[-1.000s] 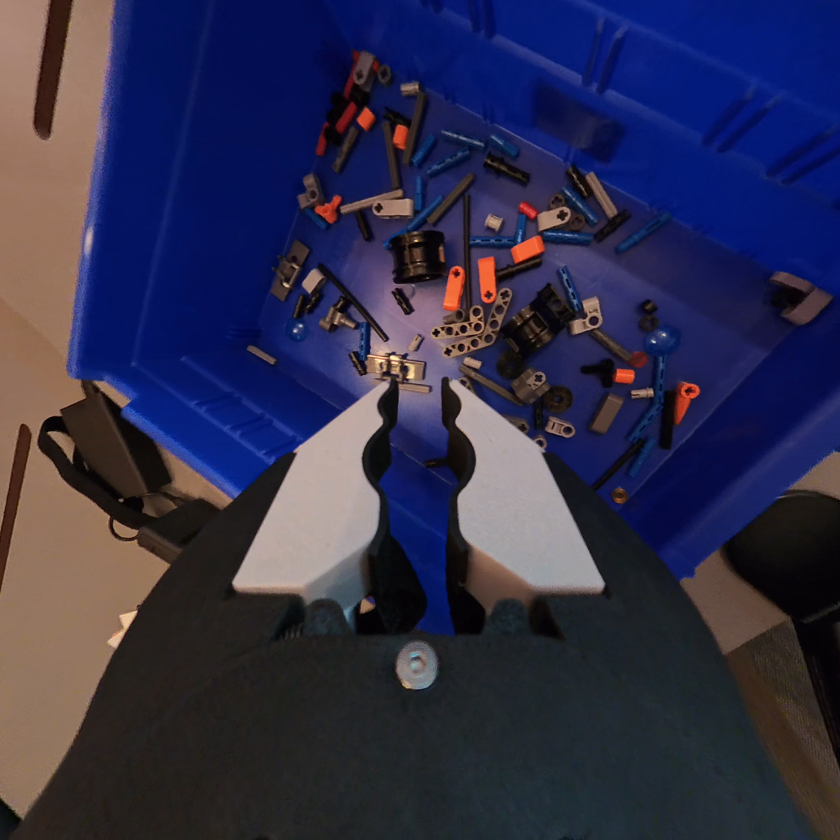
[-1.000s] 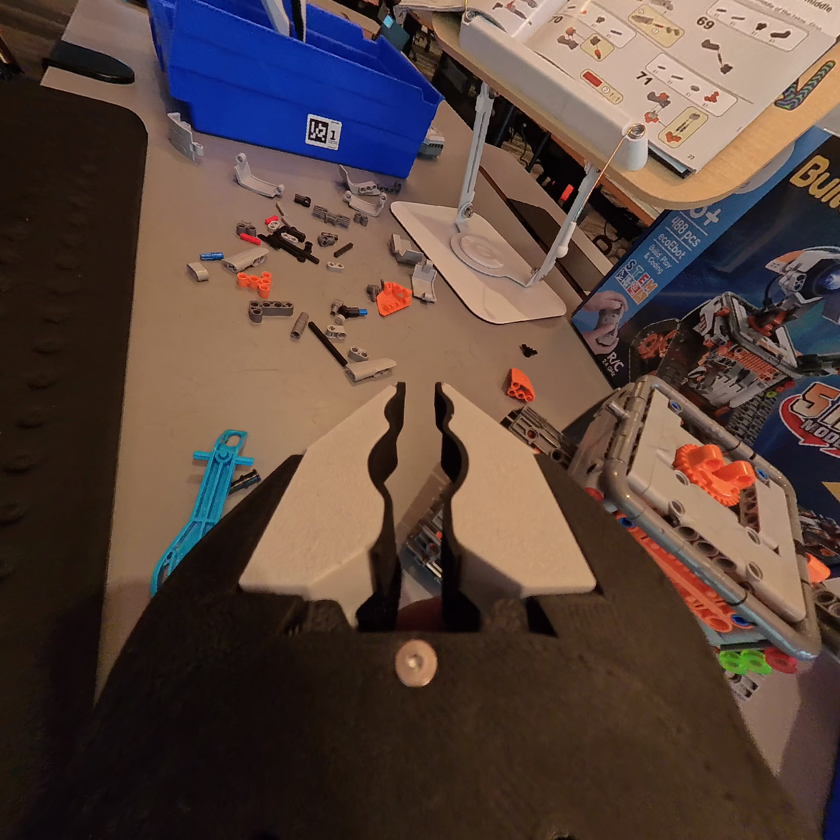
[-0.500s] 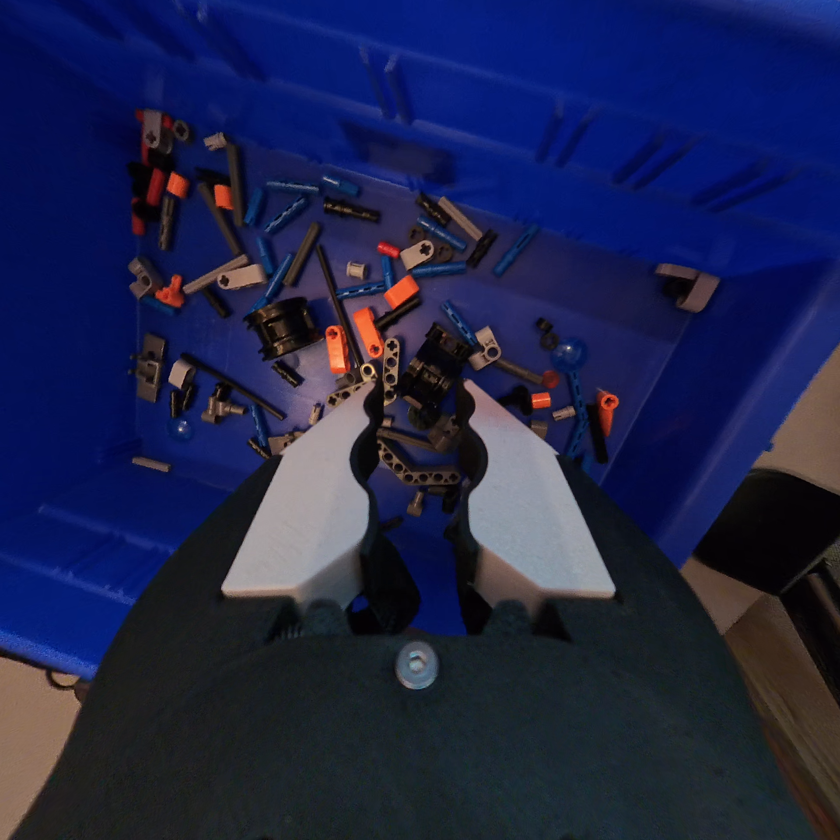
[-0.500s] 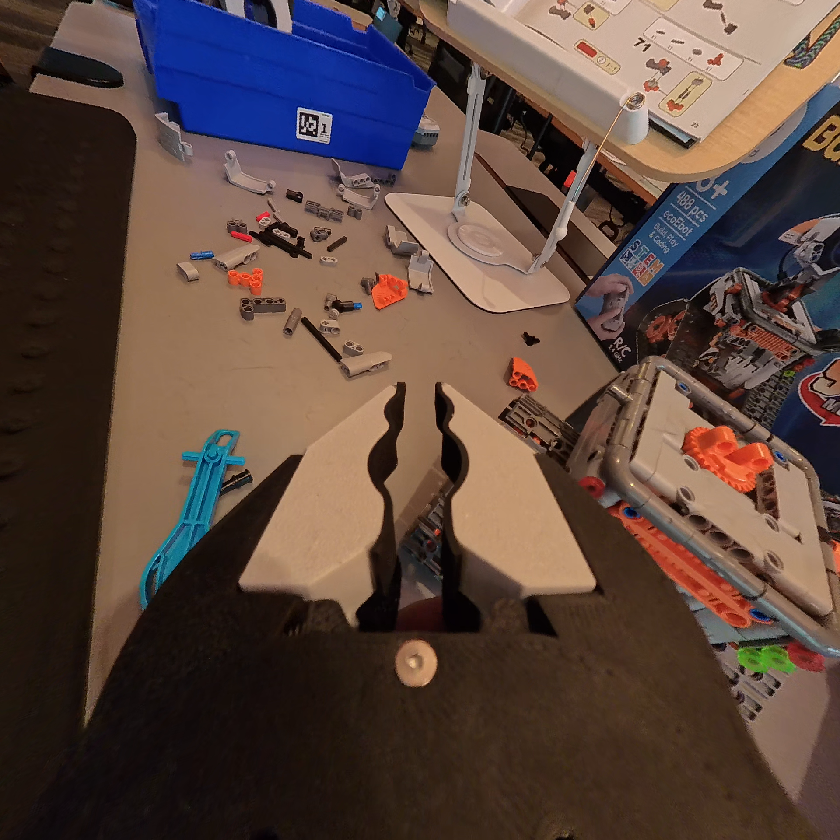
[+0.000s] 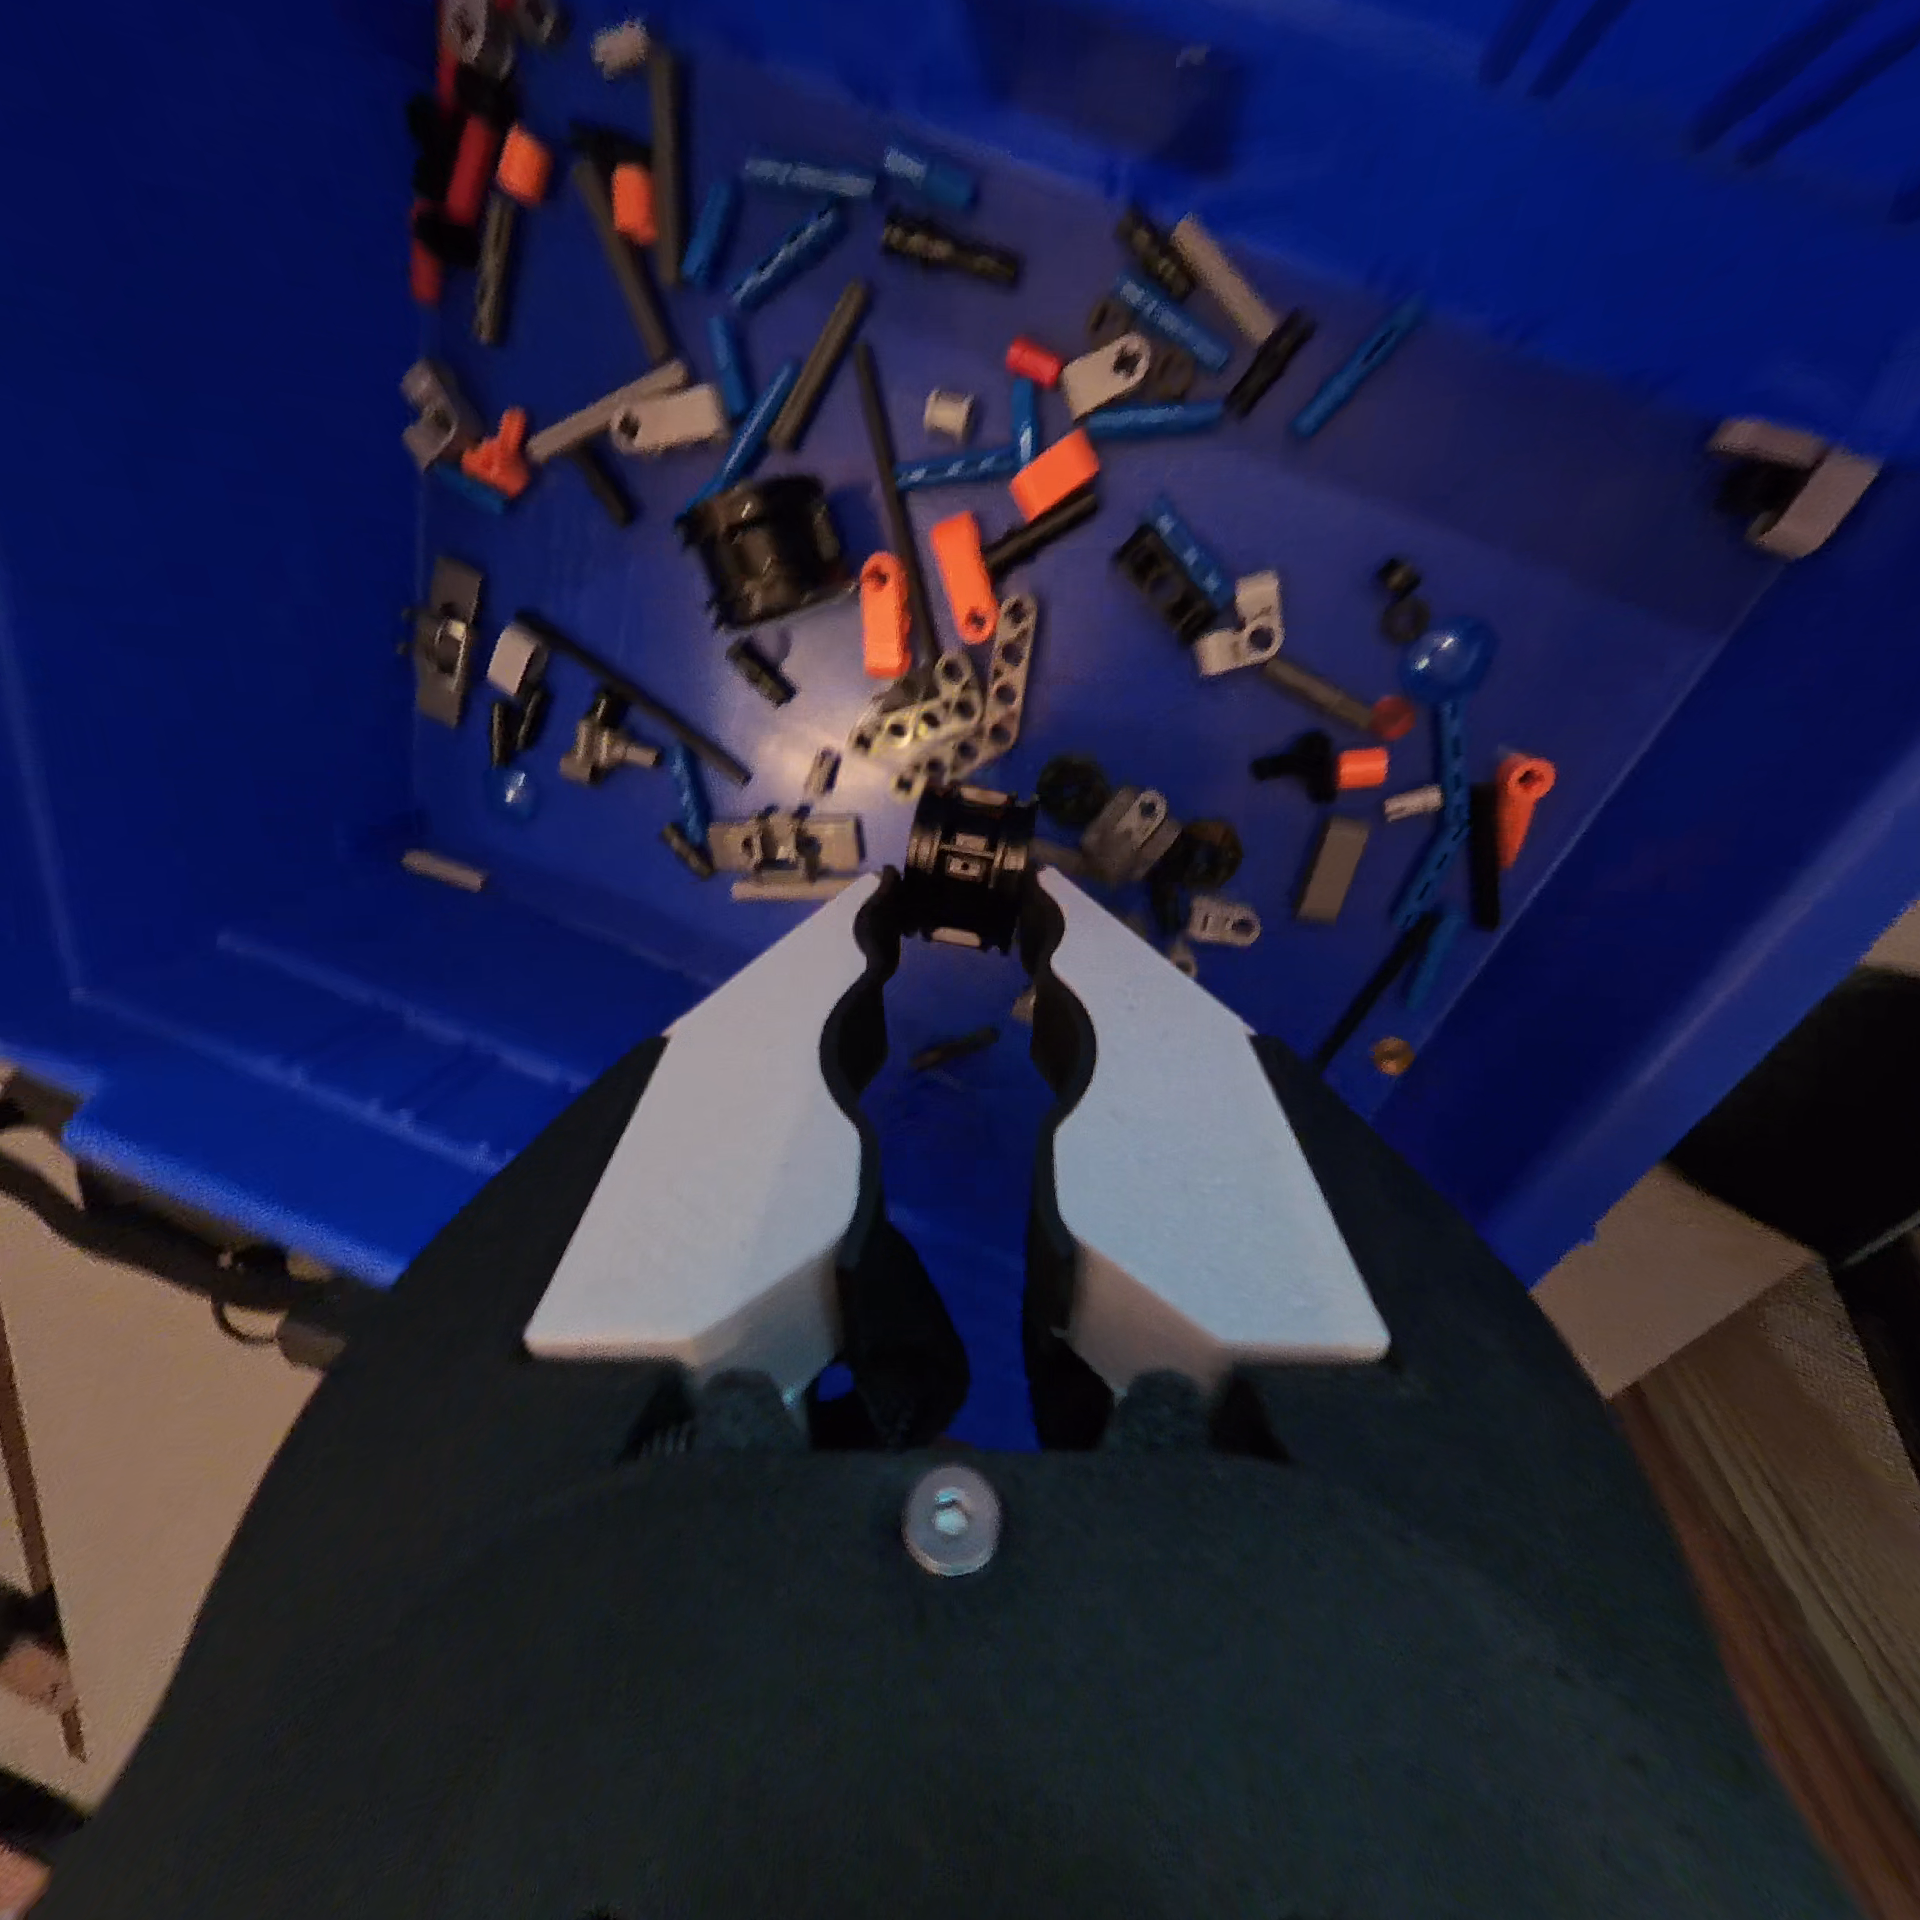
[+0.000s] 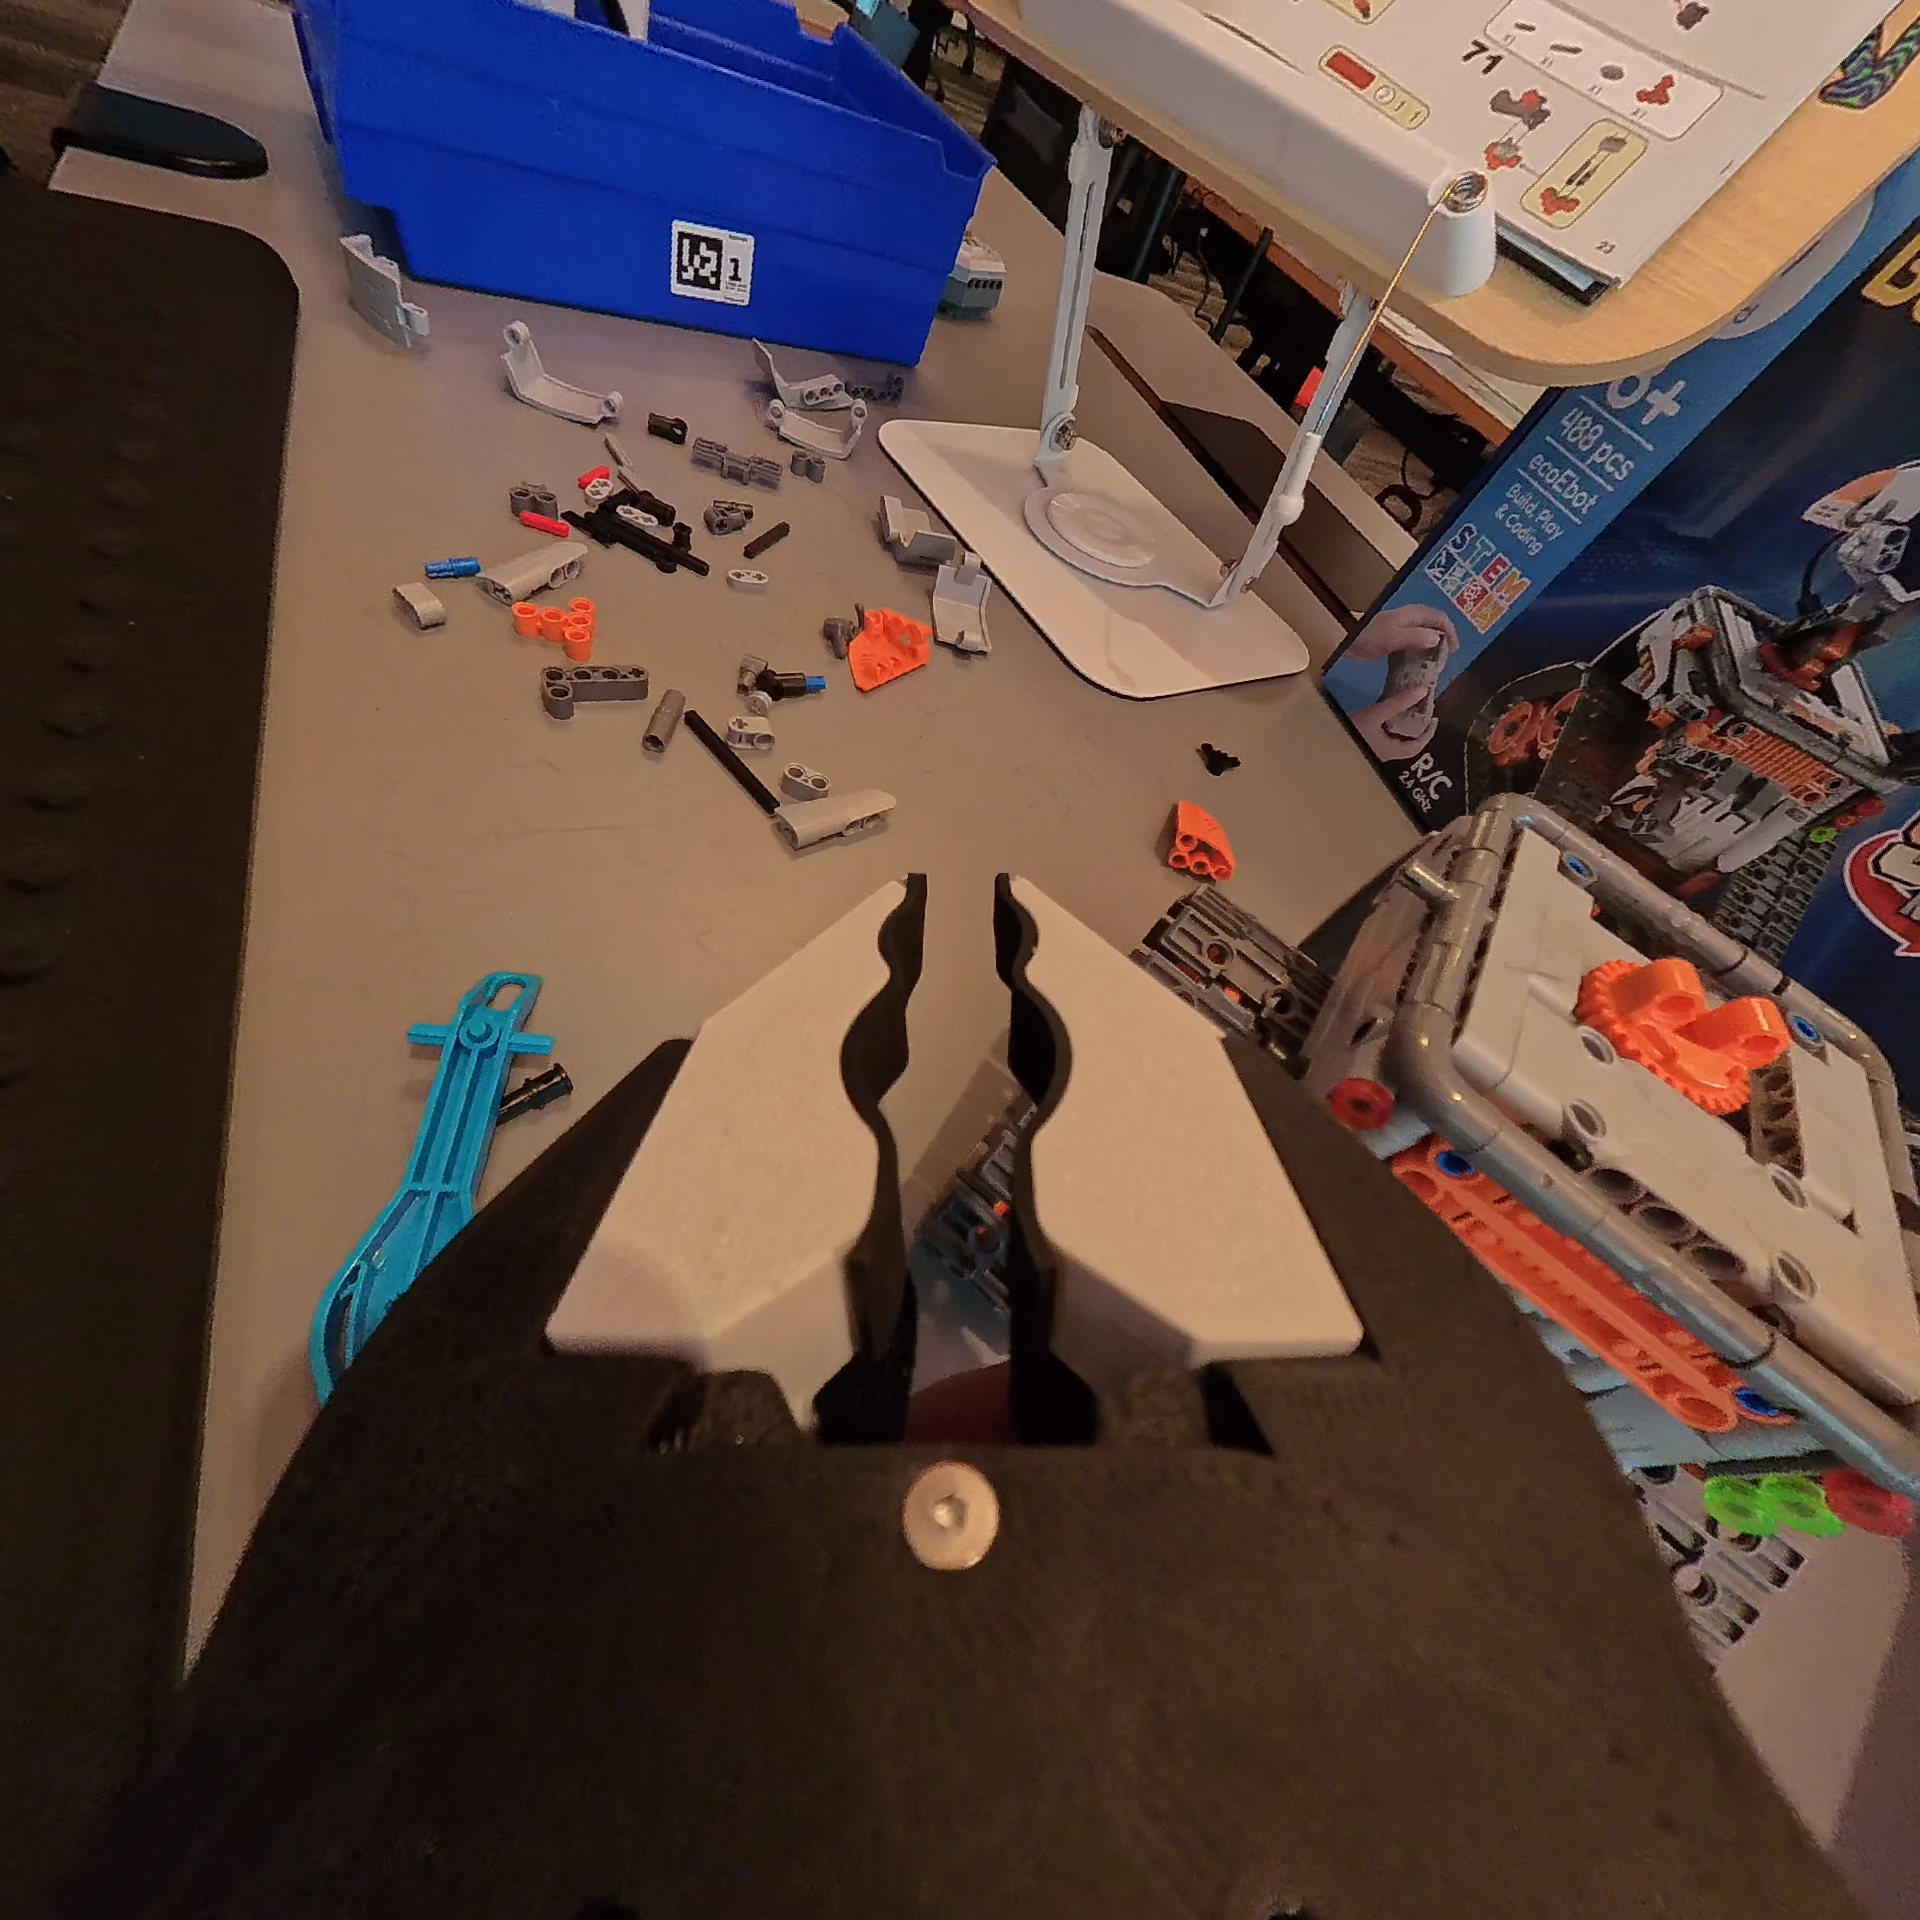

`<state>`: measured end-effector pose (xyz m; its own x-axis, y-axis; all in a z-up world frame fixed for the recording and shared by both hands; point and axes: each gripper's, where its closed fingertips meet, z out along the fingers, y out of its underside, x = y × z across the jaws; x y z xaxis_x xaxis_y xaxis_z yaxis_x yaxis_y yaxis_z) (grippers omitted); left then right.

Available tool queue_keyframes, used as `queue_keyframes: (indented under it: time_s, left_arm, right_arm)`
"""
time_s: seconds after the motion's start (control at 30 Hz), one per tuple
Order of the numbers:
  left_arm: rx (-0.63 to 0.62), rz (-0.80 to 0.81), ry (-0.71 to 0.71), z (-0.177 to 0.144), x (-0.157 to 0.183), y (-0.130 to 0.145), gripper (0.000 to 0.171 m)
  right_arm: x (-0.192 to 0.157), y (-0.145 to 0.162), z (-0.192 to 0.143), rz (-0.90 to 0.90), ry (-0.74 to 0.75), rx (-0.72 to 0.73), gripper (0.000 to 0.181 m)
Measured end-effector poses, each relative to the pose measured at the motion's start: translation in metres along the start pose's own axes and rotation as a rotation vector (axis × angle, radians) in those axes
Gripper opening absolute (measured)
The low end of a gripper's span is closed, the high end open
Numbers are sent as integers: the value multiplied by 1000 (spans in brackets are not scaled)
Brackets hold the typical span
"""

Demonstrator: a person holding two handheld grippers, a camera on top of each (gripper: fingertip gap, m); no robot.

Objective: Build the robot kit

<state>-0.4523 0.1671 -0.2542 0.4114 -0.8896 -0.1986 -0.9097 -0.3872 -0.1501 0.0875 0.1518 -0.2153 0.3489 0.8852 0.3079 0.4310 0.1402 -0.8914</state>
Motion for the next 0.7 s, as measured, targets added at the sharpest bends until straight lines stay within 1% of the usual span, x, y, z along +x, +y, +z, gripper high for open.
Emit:
queue_keyframes:
  time_s: [0.13,0.23,0.3,0.37,0.47,0.5,0.6,0.67,0.7]
  left_arm:
    - [-92,-43,-24,-3,-13,28,21]
    - [-103,-35,-1,2,-10,30,21]
    - [-145,1,-23,4,-10,34,20]
    - [-148,11,-25,4,-7,31,27]
    - [-157,30,-66,3,-10,30,32]
    - [-152,34,-57,1,-7,29,33]
    - [-129,58,31,-7,19,20,30]
    - [-143,76,110,-9,40,18,29]
    - [-149,98,117,-8,46,17,27]
  right_arm:
    - [1,1,0,-5,11,-10,11]
    - [3,2,1,1,19,-15,11]
    - [3,4,3,4,16,-26,11]
    - [2,6,5,2,12,-38,11]
    - [1,7,8,-2,9,-46,11]
    - [1,7,8,-2,8,-46,11]
    - [0,7,8,-2,4,-47,11]
    - [0,7,7,-3,3,-44,11]
    - [0,7,6,-4,3,-42,11]
